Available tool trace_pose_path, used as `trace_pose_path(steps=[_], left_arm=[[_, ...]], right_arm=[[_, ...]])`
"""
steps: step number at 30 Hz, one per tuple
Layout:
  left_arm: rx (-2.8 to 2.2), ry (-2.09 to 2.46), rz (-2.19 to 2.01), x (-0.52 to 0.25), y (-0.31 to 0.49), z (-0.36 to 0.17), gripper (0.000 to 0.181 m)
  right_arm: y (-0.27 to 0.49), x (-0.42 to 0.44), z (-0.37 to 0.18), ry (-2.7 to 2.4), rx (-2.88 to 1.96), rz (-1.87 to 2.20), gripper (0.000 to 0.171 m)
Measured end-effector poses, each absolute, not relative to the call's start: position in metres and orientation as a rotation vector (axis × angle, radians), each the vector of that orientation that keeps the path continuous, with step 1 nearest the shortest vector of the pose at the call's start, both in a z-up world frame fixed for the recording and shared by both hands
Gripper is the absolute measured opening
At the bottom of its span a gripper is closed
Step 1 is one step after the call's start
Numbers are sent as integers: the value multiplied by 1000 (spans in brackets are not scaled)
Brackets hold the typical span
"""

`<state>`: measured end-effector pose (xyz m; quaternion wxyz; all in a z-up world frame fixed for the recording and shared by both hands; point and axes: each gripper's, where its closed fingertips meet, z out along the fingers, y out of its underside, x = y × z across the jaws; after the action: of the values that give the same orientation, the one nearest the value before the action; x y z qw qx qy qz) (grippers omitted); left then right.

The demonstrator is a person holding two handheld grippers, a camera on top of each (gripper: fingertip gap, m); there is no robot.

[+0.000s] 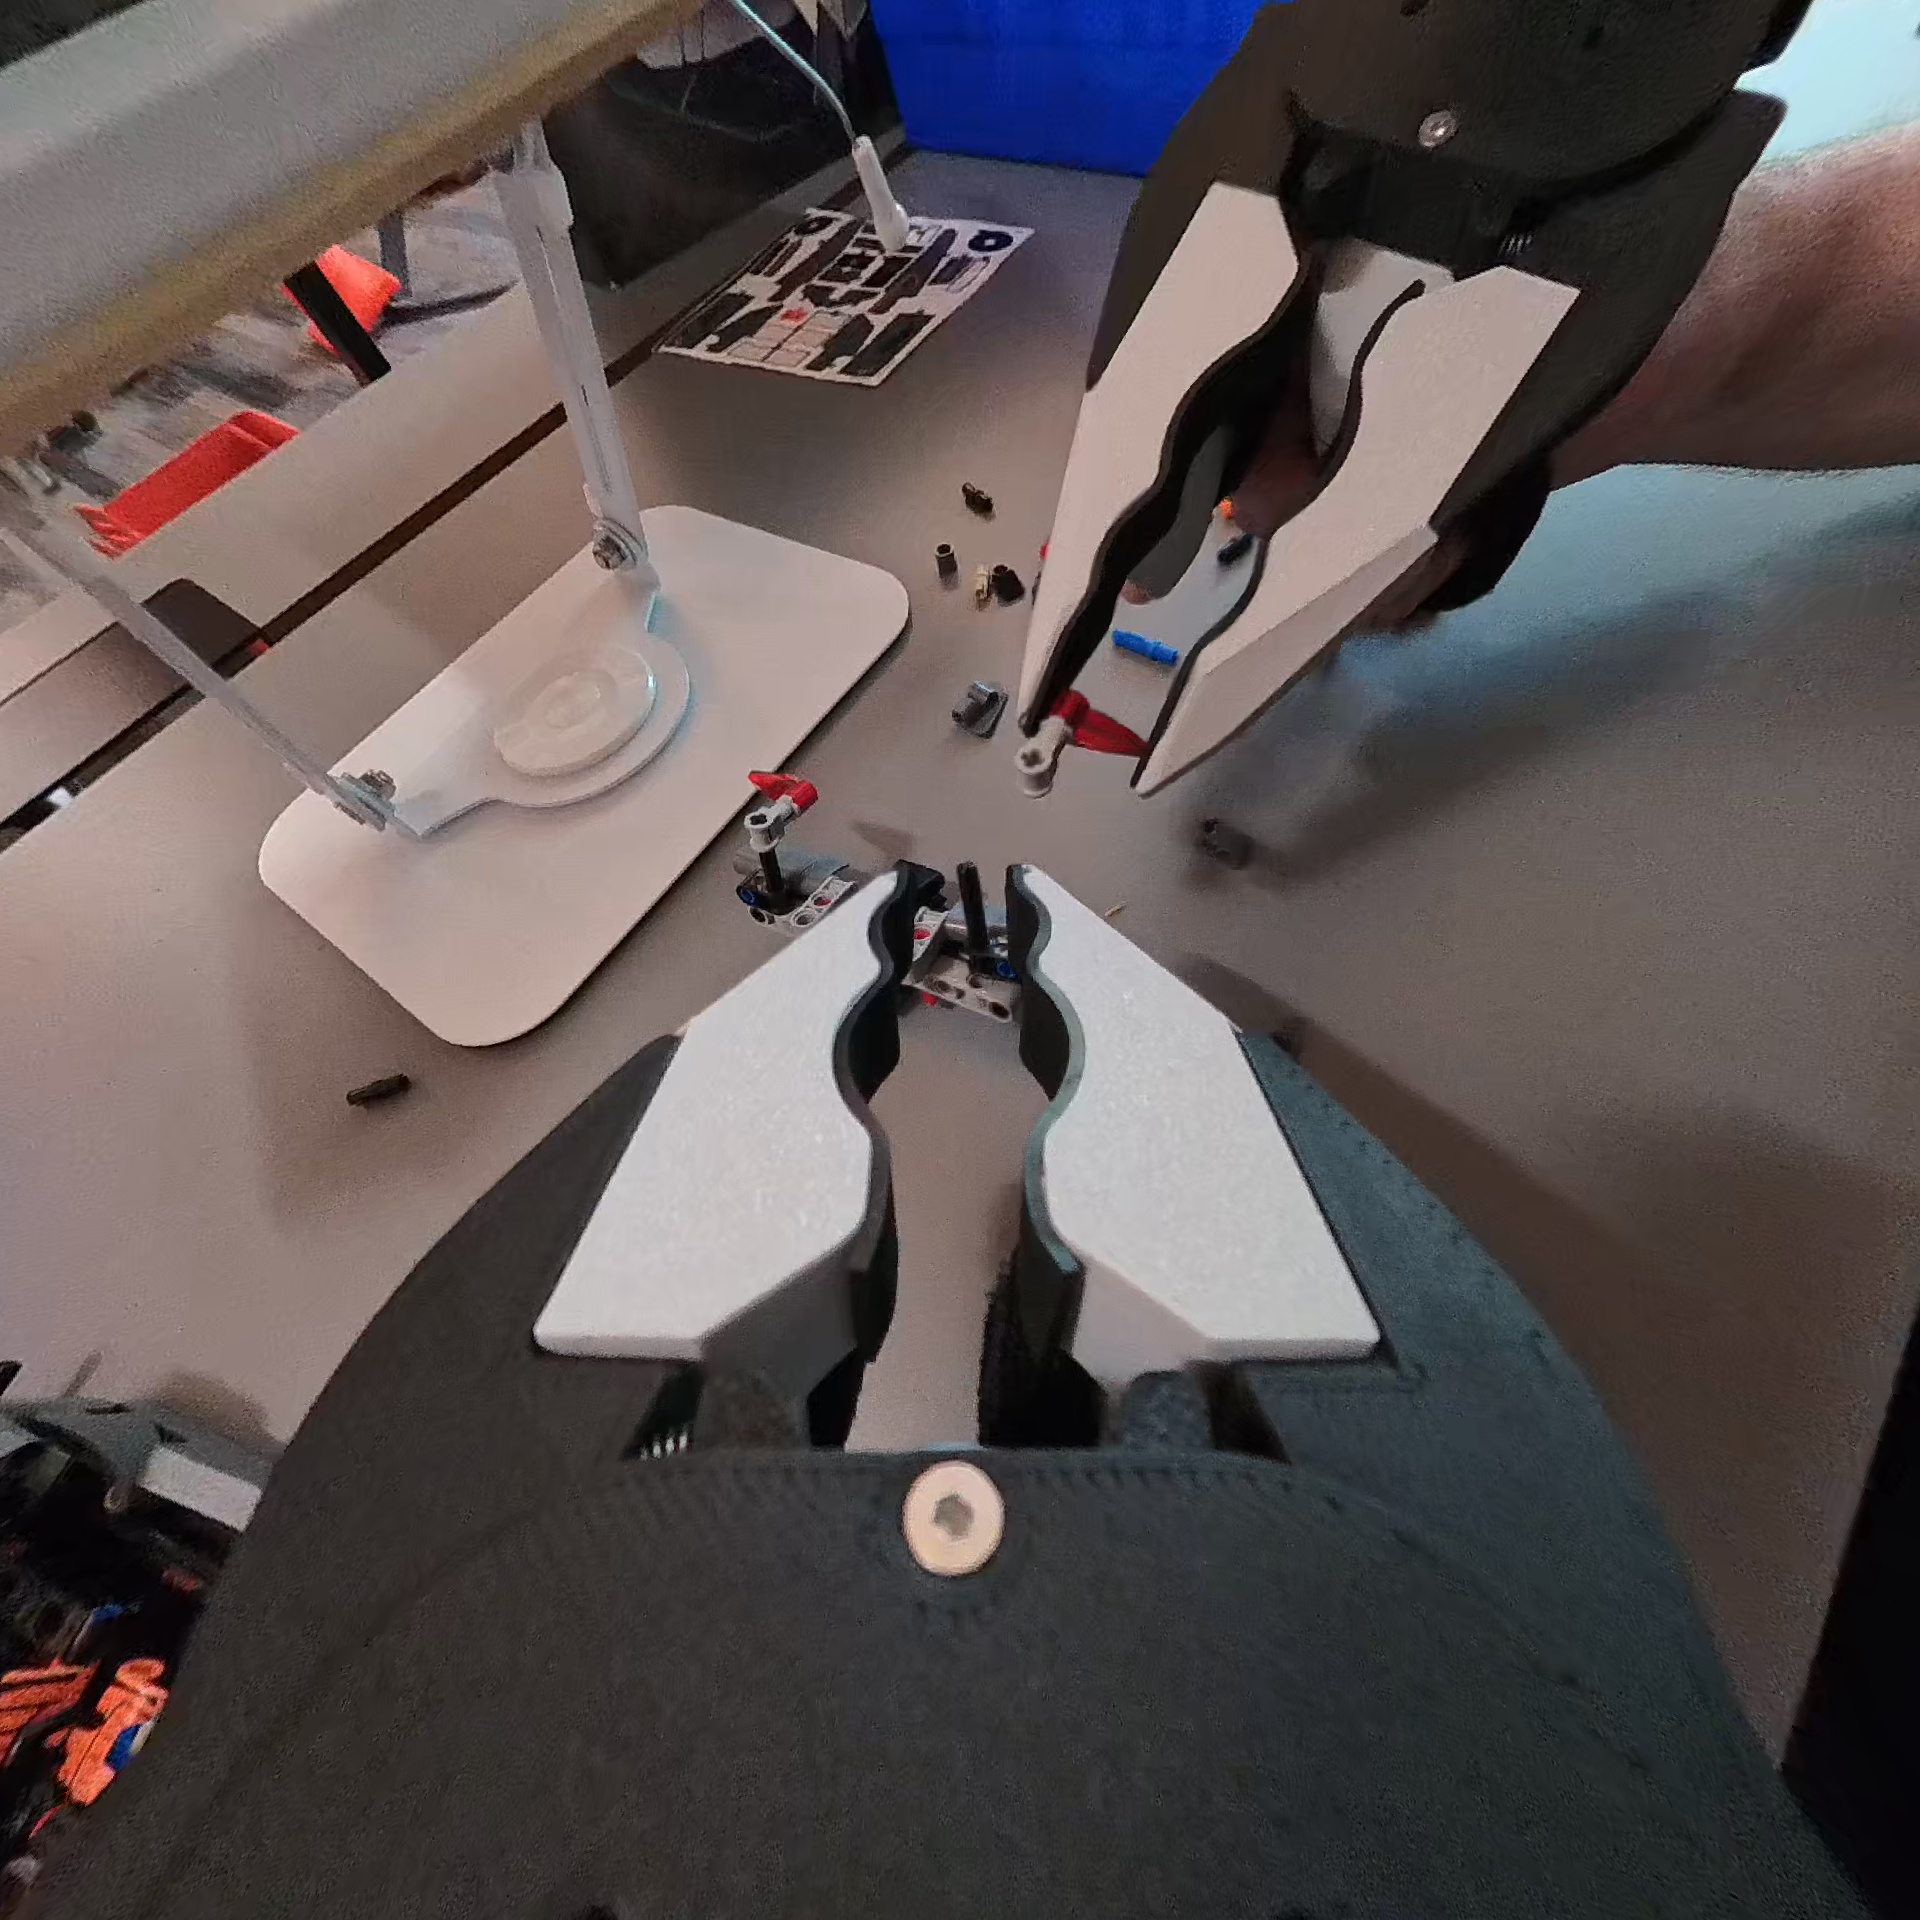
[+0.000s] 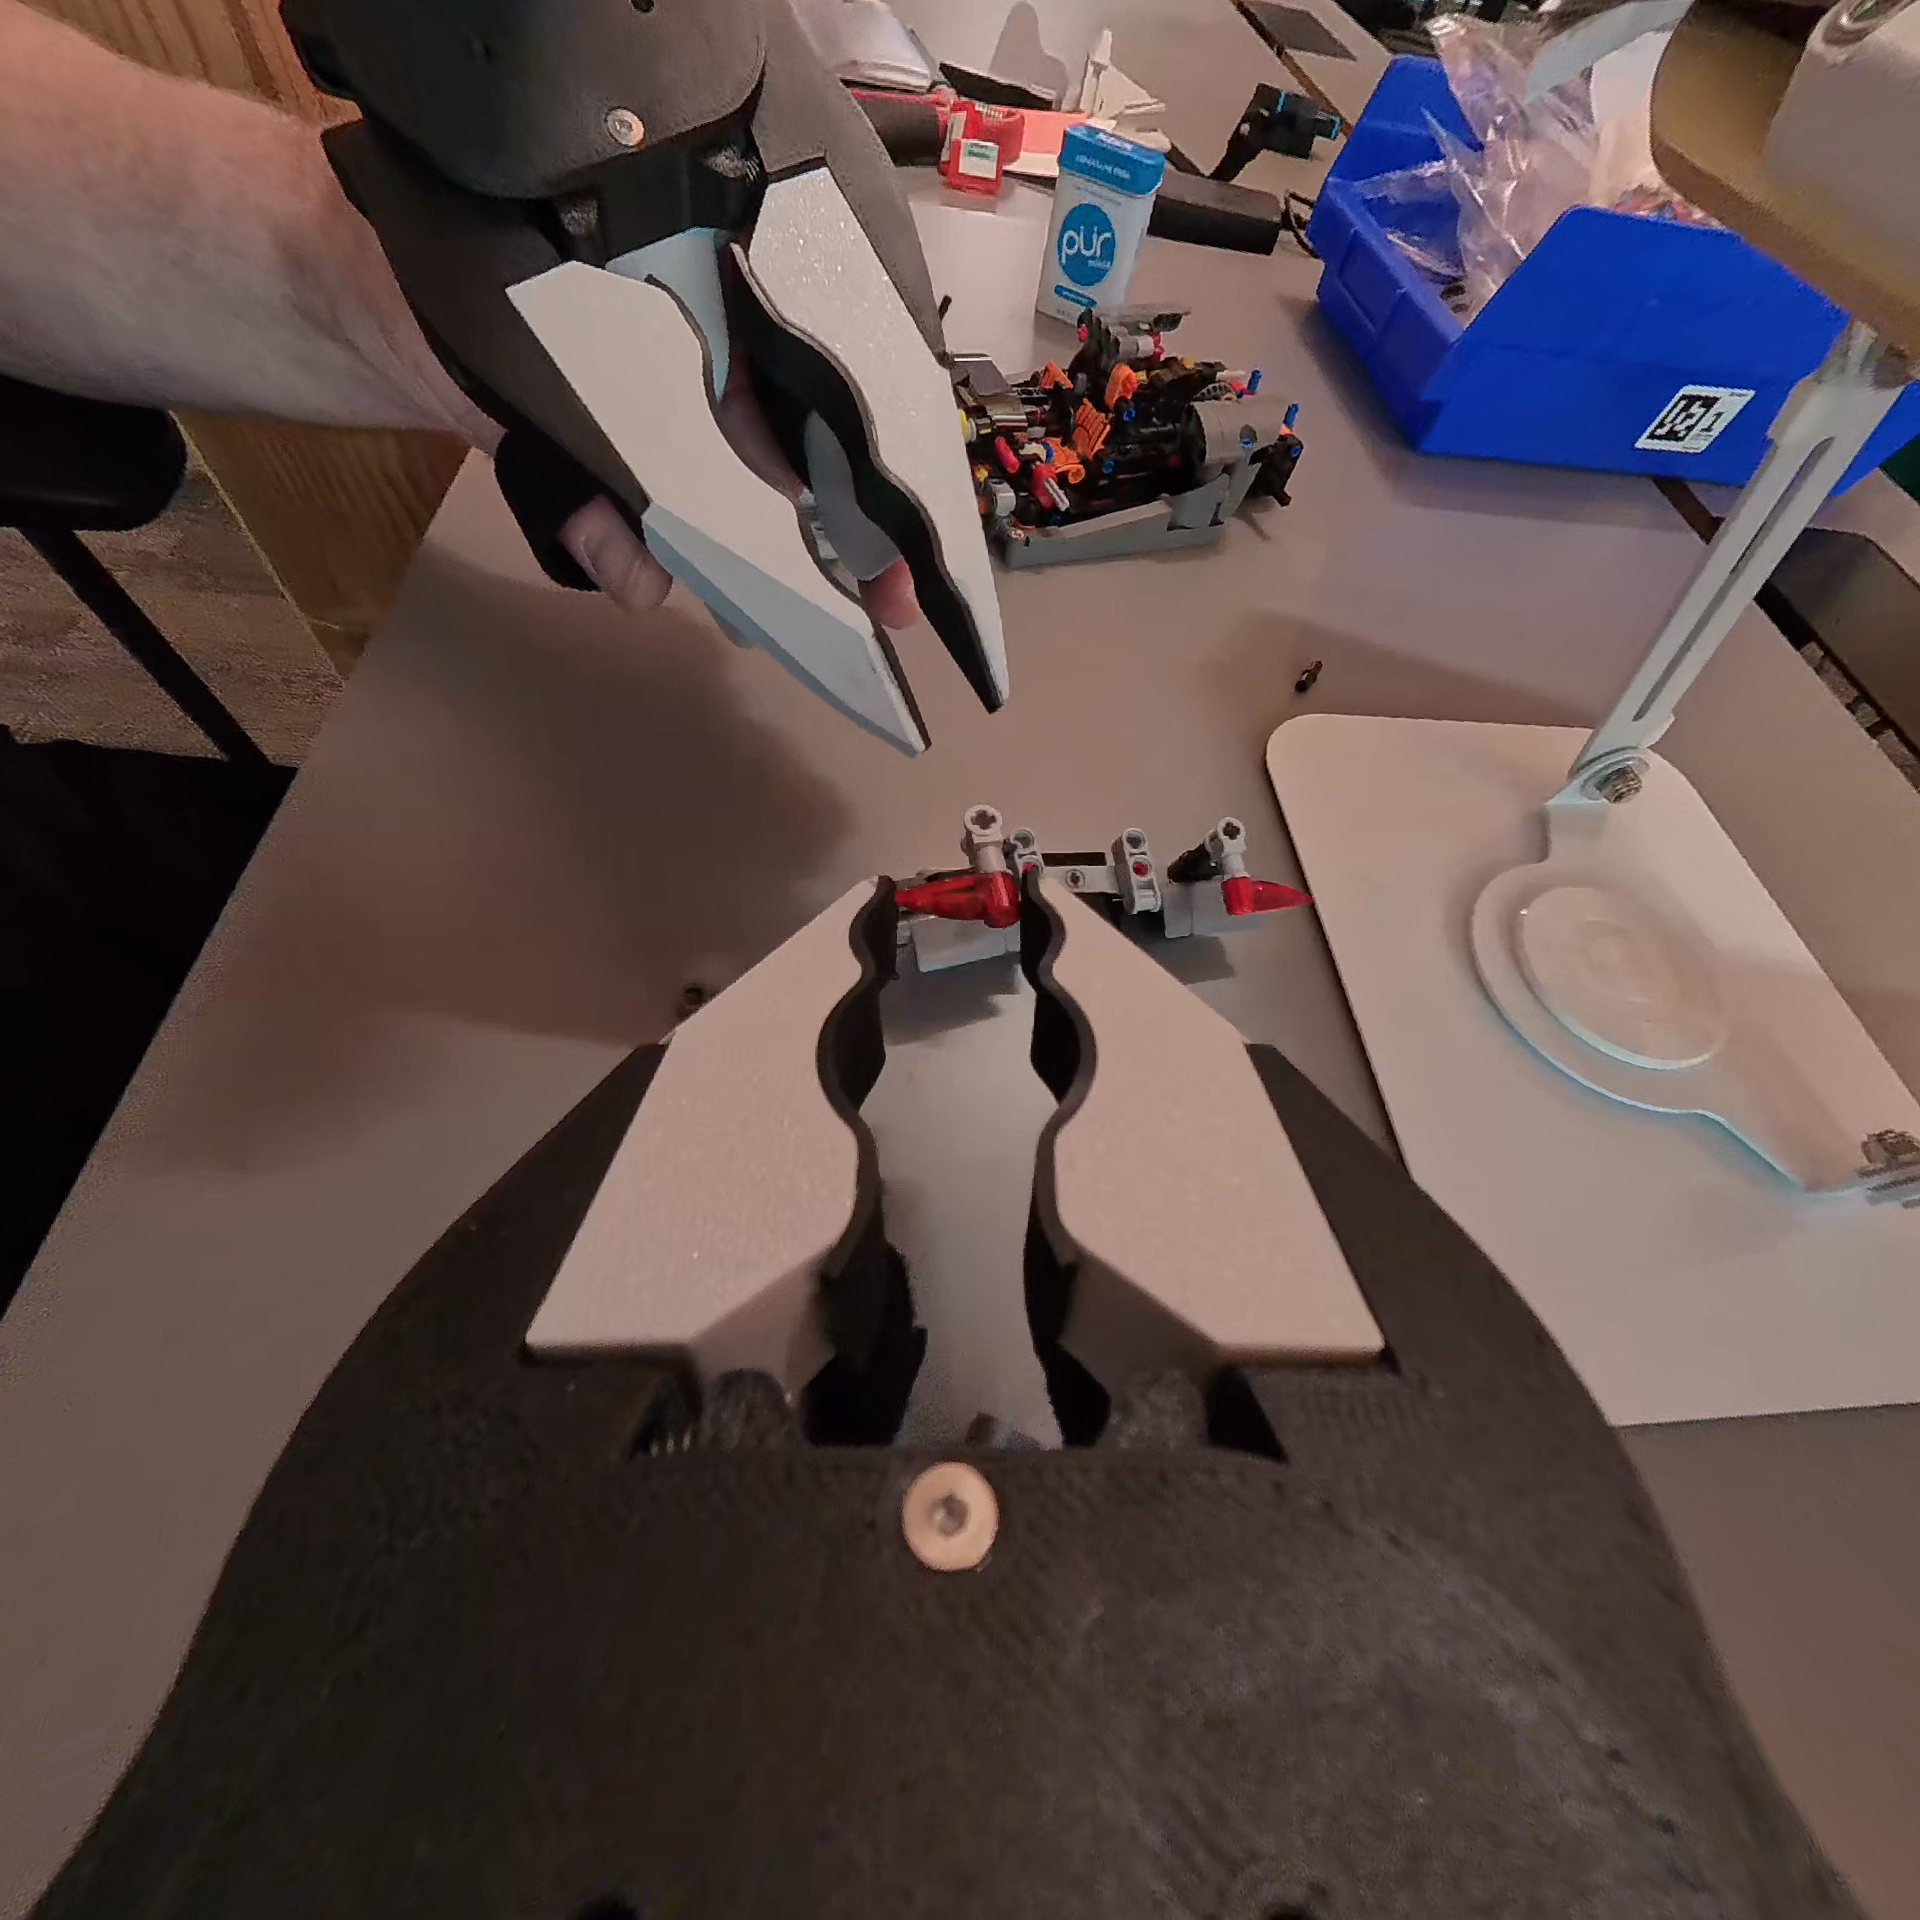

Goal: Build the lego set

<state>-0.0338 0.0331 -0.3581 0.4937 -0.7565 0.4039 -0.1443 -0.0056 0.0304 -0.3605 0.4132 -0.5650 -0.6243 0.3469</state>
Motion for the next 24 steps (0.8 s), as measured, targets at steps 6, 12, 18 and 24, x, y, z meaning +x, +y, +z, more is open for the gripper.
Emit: trace_pose_path(steps=[6,12,18,24], left_arm=[[-1876,994,-314,-33,40,-370,15],[-1897,1043,-293,-30,42,-380,15],[-1885,1045,-305,-28,44,-380,14],[-1867,1072,-306,-24,45,-380,14]], right_arm=[[37,-12,-371,-1585,-1437,905,21],[38,-16,-374,-1587,-1442,957,21],[41,-20,-378,-1590,-1458,989,21],[40,-21,-378,-1583,-1459,1019,21]])
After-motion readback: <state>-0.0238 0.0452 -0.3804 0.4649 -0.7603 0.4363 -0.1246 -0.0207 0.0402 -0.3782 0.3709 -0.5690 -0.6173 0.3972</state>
